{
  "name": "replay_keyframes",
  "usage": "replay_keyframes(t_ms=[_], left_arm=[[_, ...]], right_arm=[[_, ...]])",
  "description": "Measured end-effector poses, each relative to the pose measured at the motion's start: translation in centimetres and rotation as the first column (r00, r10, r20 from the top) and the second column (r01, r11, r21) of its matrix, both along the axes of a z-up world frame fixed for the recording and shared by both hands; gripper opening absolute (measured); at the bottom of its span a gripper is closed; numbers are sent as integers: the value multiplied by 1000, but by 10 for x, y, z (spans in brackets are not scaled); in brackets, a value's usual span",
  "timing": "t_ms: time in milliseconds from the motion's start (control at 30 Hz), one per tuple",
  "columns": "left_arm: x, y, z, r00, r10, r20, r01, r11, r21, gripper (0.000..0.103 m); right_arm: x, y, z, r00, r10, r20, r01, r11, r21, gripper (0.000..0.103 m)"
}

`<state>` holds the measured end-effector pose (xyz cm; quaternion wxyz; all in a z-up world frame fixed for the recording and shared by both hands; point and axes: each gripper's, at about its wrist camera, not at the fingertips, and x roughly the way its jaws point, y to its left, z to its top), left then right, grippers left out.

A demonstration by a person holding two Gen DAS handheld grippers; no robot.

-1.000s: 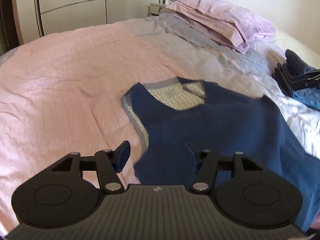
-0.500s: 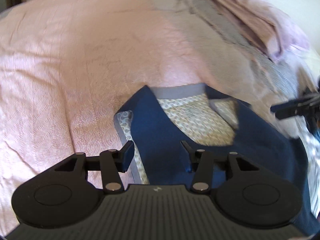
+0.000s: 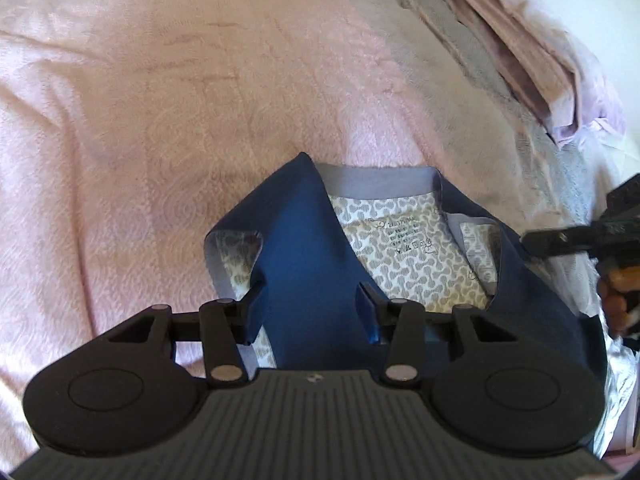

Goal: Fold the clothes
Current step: 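Grasp the navy vest shoulder strap with the left gripper while the right gripper grasps the other strap, then lift the navy vest by its straps with both grippers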

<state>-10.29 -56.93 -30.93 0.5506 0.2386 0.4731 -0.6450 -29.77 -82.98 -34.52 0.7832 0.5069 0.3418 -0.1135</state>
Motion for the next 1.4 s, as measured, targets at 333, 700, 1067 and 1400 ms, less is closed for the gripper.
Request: replay_keyframes(t_ms=[333,700,1067,1400], left_arm=[[17,-6,-13,995,-17,-102,17,1000,4,42],[28,-10,-17,969,2,-245,-13,999,-43,42],[35,-23,-16,970,51,-239,-63,997,-45,42],[33,-11,-14,979,28,-201,-24,999,24,42]], right_arm=[[12,21,-9,982,184,41,-189,964,189,69],[7,-15,-64,950,-134,281,-42,840,542,69],[-21,-64,-13,899,-299,320,232,945,232,69],[-18,-22,-9,981,-107,160,85,987,135,69]])
